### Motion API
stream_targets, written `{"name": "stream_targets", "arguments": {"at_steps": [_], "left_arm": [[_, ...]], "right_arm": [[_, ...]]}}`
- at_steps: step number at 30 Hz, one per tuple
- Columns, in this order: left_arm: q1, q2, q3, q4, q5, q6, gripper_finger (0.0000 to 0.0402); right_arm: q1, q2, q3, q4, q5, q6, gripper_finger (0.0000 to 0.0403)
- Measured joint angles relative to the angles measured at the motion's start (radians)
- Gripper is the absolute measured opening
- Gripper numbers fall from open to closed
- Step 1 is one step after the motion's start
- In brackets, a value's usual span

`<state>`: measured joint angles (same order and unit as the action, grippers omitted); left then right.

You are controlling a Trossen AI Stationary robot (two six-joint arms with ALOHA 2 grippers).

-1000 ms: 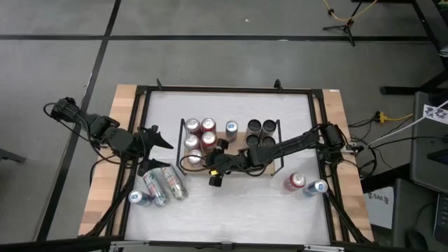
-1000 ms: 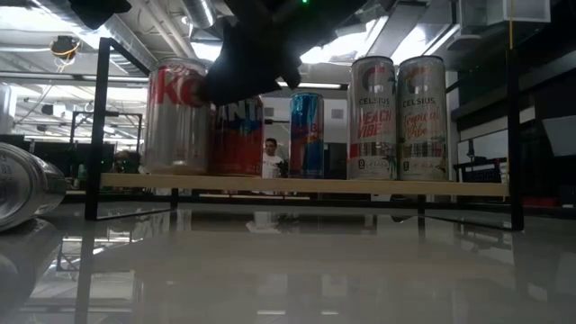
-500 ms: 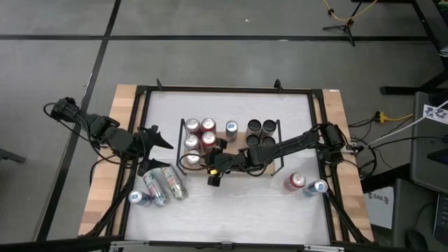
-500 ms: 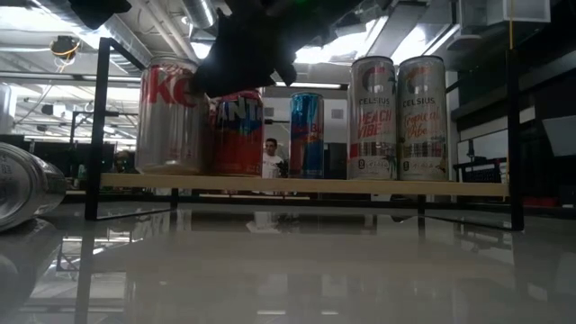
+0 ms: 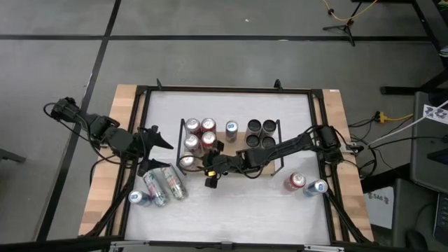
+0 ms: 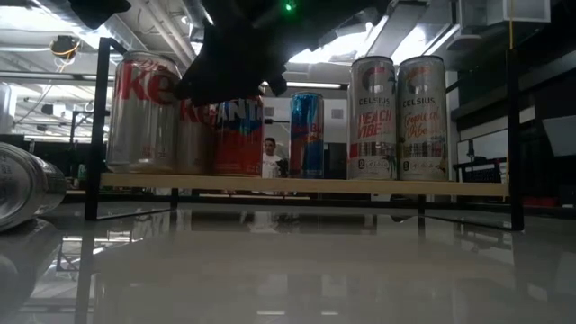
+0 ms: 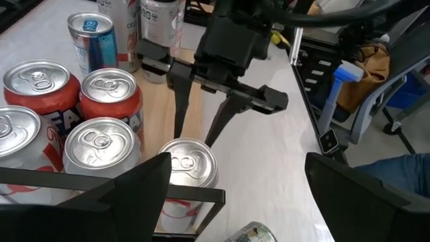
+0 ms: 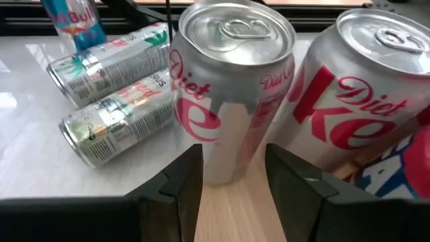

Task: Place canned beverage on shelf
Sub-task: Put the red soda can on the shelf aligned with the other red soda can

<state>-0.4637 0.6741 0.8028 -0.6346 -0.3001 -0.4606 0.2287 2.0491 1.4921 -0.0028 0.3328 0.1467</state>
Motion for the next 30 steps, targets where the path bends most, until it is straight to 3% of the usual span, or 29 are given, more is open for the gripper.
{"name": "stream_targets", "arguments": {"at_steps": [10,19,30], "left_arm": [[0.0,0.0,0.0,-0.012,0.012,0.0,0.0336],[0.0,0.0,0.0,-0.229,0.03,-0.096,0.0336],[0.0,0.0,0.0,-0.323,0.024,-0.186,0.0336]], "right_arm": [[0.001,-0.032,0.0,-0.052,-0.004,0.002,0.0156],[0.001,-0.054,0.0,-0.06,-0.028,0.004,0.0156],[0.001,-0.192,0.0,-0.141,-0.232,0.005,0.0156]]}}
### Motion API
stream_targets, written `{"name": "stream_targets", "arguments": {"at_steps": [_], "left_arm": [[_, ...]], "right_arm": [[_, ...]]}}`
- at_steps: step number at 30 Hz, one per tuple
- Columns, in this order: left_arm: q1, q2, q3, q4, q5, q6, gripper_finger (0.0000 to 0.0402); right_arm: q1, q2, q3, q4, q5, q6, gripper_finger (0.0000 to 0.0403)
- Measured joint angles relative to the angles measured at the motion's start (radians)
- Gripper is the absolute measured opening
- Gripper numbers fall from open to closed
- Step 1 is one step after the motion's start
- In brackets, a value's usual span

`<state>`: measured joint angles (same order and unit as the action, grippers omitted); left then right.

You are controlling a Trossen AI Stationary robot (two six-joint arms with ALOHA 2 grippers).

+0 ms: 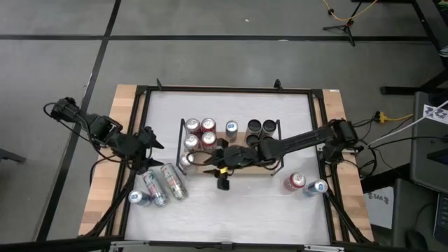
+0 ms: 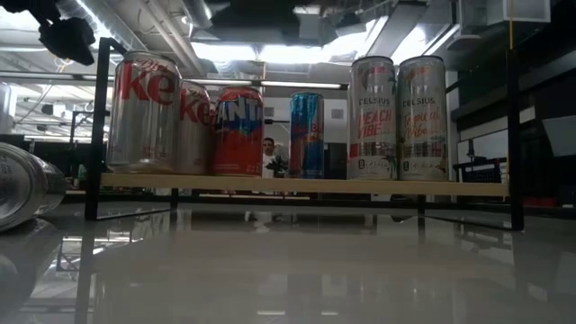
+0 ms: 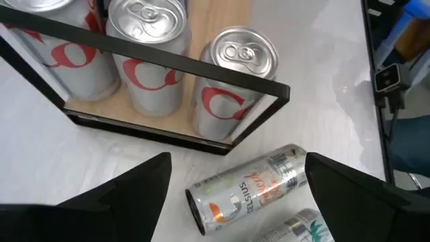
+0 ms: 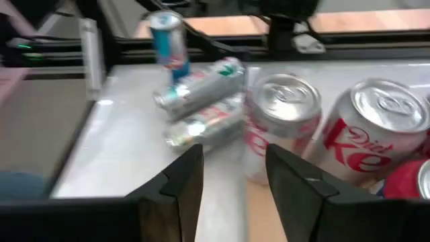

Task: Place canned beverage on shelf
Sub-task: Put the red soda can on the shelf aligned with the other red soda can

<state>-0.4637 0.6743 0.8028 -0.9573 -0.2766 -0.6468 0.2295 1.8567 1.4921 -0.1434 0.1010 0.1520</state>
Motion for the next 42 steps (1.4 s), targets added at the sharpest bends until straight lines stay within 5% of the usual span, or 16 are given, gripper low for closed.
{"name": "stream_targets", "arguments": {"at_steps": [8,21,42], "left_arm": [[0.0,0.033,0.0,0.001,-0.054,-0.002,0.0336],[-0.001,0.087,0.0,0.01,-0.053,0.0,0.0336],[-0.001,0.086,0.0,0.01,-0.052,-0.006,0.0336]], "right_arm": [[0.0,-0.187,0.0,-0.216,-0.121,0.069,0.0156],[0.106,-0.461,0.0,-0.746,-0.274,0.552,0.0156],[0.196,-0.472,0.0,-0.772,-0.25,0.731,0.0156]]}}
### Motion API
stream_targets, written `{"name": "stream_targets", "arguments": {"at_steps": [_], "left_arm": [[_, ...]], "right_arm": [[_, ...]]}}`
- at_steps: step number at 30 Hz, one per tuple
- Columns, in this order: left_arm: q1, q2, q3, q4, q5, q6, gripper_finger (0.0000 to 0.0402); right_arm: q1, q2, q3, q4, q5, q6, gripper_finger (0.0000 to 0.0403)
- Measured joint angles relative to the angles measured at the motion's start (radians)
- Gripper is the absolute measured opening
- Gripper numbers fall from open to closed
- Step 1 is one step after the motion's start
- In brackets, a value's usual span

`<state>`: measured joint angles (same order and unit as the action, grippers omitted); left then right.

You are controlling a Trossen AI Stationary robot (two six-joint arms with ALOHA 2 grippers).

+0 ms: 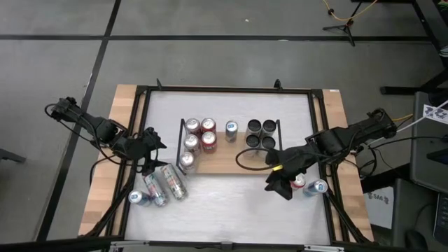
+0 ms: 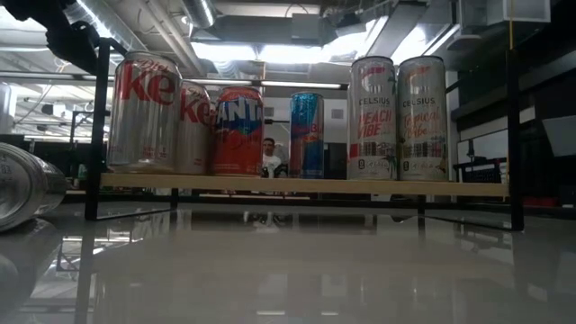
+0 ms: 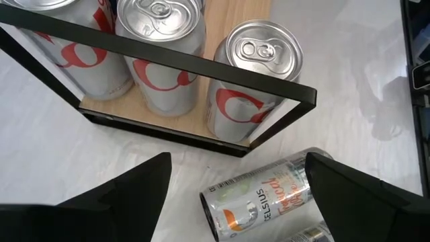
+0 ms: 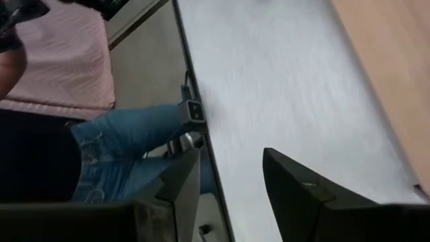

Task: Place canned beverage on shelf
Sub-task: Put the red soda can on the shelf aligned with the other red soda can

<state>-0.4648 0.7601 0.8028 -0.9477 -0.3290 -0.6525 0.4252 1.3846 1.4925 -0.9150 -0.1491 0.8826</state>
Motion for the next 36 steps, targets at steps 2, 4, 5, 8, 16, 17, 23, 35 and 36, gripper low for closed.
{"name": "stream_targets", "arguments": {"at_steps": [2,4,5,8,16,17,23,35,36], "left_arm": [[0.0,0.0,0.0,0.013,-0.005,0.001,0.0336],[0.0,0.0,0.0,0.043,-0.015,0.005,0.0336],[0.0,0.0,0.0,0.057,-0.019,0.005,0.0336],[0.0,0.0,0.0,0.098,-0.015,0.004,0.0336],[0.0,-0.001,0.0,0.142,0.094,-0.107,0.0336],[0.0,-0.001,0.0,0.143,0.104,-0.124,0.0336],[0.0,-0.001,0.0,0.154,0.112,-0.131,0.0336],[0.0,-0.001,0.0,0.156,0.111,-0.131,0.0336],[0.0,-0.001,0.0,0.156,0.111,-0.131,0.0336]], "right_arm": [[0.001,0.0,0.0,0.0,0.025,-0.001,0.0156],[0.0,0.0,0.0,0.0,0.057,-0.014,0.0156],[0.0,0.0,0.0,0.0,0.074,-0.026,0.0156],[0.0,0.0,0.0,0.0,0.107,-0.044,0.0156],[0.0,0.011,0.0,-0.005,0.112,0.011,0.0159],[0.0,0.018,0.0,-0.006,0.106,0.013,0.0163],[0.0,0.07,0.0,-0.05,0.045,0.041,0.0229],[0.0,0.131,0.0,-0.064,-0.186,0.037,0.0311],[0.001,0.131,0.0,-0.064,-0.185,0.037,0.0311]]}}
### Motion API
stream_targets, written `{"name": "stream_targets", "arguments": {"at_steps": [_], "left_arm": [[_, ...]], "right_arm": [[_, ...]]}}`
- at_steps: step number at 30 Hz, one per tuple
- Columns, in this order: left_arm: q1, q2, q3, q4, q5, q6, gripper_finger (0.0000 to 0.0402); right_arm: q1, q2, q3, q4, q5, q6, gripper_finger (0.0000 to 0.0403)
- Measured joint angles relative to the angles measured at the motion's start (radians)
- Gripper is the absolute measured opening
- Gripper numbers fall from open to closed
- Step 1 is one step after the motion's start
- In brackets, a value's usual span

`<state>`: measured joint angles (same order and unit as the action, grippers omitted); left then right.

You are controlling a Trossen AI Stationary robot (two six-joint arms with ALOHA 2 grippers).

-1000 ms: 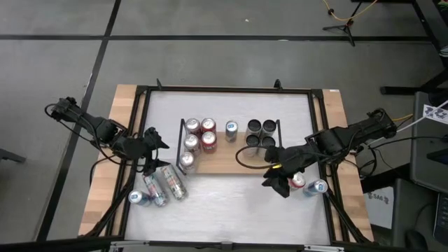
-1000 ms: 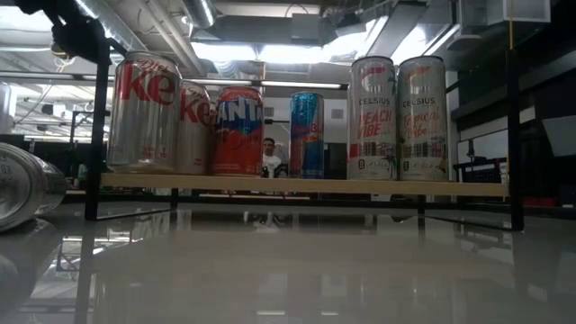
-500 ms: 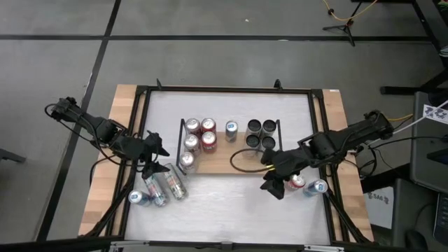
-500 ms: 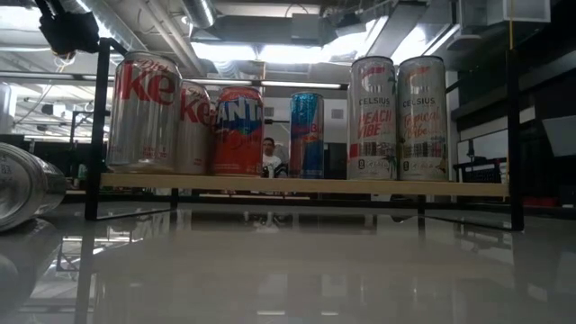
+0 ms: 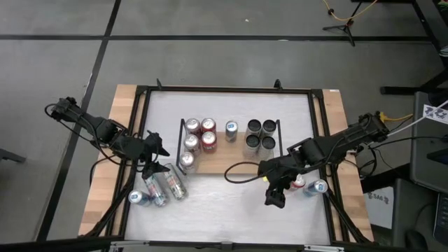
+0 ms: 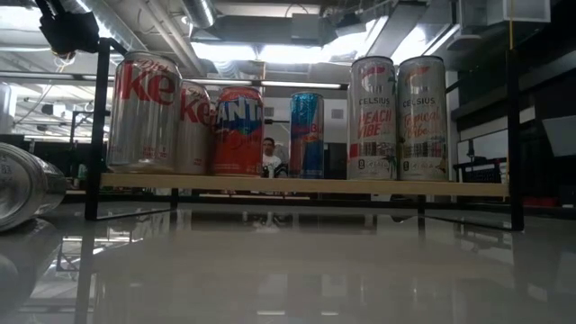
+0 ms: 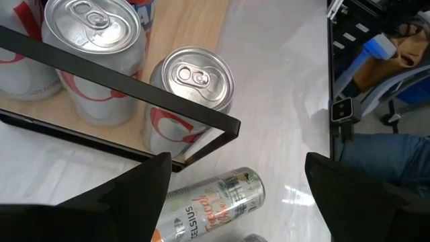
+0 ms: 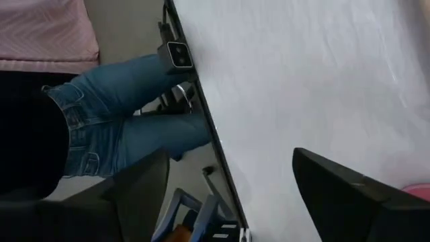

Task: Place canned beverage on shelf
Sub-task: Put the red soda can on the shelf aligned with the other red soda can

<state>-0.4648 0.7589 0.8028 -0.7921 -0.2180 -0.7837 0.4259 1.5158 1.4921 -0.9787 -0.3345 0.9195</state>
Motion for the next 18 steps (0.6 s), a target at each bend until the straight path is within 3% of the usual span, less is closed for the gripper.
{"name": "stream_targets", "arguments": {"at_steps": [9,18], "left_arm": [[0.0,0.0,0.0,0.0,0.0,0.0,0.0336],[0.0,0.0,0.0,0.0,-0.001,0.0,0.0336]], "right_arm": [[0.005,0.0,0.0,-0.079,-0.102,-0.059,0.0306],[0.124,0.0,0.0,-0.48,0.151,-0.003,0.0308]]}}
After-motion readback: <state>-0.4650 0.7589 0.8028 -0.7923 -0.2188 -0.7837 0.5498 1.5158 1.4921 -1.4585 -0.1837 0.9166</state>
